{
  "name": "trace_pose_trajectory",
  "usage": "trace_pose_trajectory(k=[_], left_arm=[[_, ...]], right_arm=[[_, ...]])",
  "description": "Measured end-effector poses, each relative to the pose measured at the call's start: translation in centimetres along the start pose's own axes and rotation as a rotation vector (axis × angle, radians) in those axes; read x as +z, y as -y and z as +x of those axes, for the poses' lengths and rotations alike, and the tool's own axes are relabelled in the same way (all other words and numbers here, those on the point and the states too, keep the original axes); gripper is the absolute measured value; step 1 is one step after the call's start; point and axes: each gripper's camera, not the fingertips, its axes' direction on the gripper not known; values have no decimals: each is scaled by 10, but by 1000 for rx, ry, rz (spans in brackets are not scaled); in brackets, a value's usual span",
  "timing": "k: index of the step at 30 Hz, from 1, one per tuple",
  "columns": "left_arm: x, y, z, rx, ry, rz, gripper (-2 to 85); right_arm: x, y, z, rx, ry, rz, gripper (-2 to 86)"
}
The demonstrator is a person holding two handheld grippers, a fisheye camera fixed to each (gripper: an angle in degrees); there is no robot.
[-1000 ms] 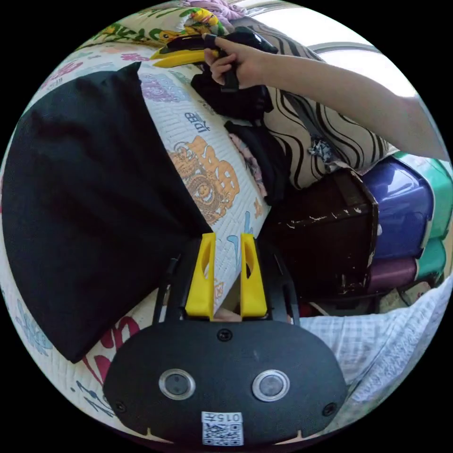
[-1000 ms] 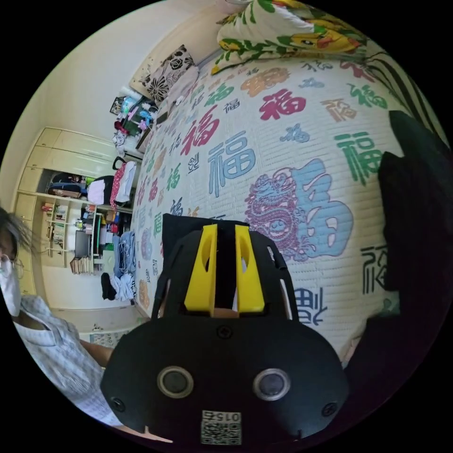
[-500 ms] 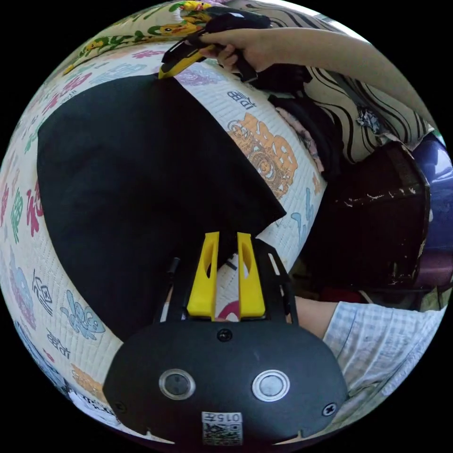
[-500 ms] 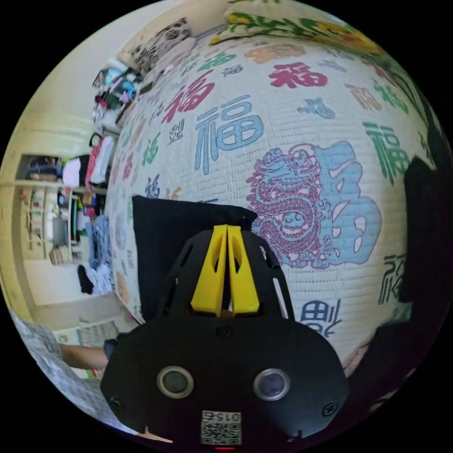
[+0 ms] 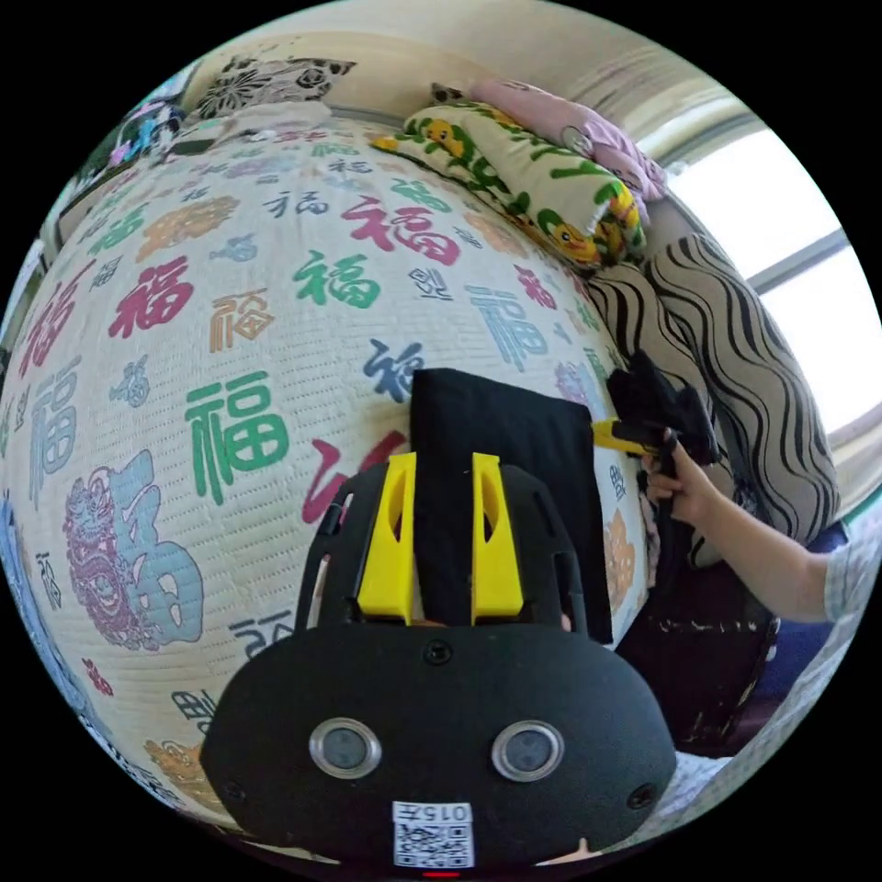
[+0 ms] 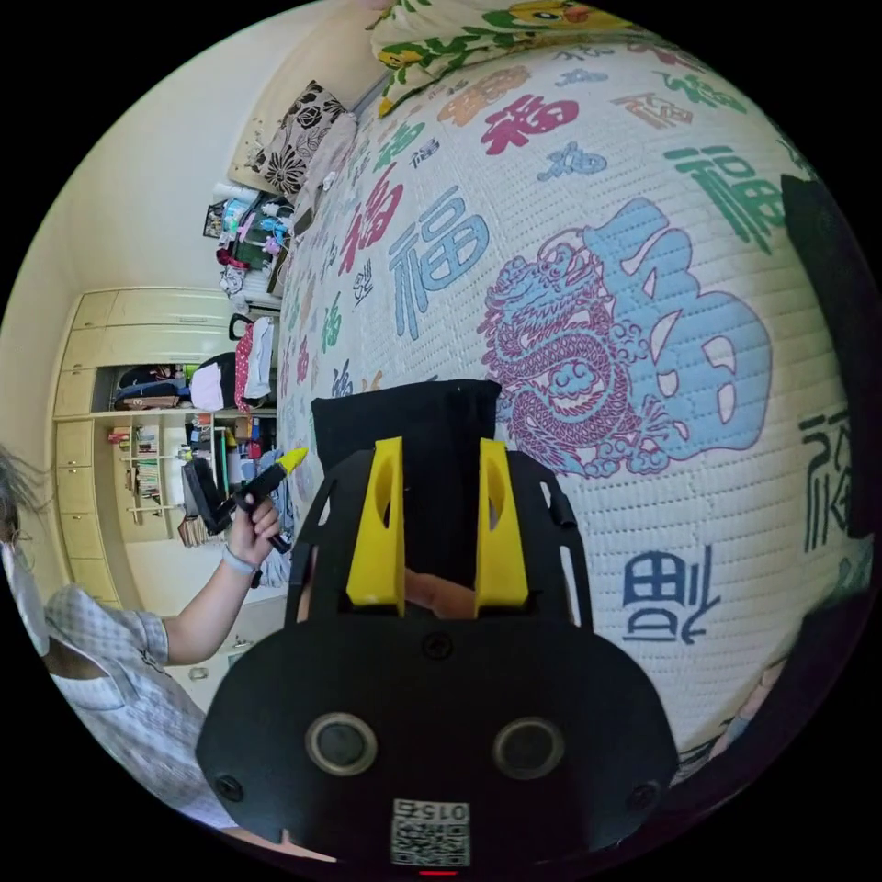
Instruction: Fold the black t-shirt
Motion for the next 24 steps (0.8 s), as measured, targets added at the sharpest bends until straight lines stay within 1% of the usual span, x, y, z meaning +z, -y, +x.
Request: trace_pose_trajectory(k=[1,3,5,7,9,10,13,17,21,24], left_arm=[[5,10,-15,-25,-34,-11,103],[15,23,-30,-27,-37,-35,108],[32,37,-43,-11,-99,-94,111],[40,49,-48,15,-145,-97,109],[44,60,-54,19,-187,-70,106],[48,67,-59,19,-233,-66,101],[67,84,-73,-15,-280,-169,80],[74,95,-85,17,-375,-219,27],[54,92,-87,97,-467,-168,12],[25,76,-78,222,-549,-110,8]], right_arm=[[3,0,8,15,20,5,119],[6,0,19,21,45,-7,118],[10,3,33,31,69,-34,115],[12,6,39,22,63,-43,111],[12,7,41,-12,25,-10,108],[16,9,43,-15,19,-25,106],[33,16,55,1,26,-104,97],[40,14,76,12,165,-146,56],[26,-4,65,-110,229,-117,49],[8,-35,42,-277,265,-95,48]])
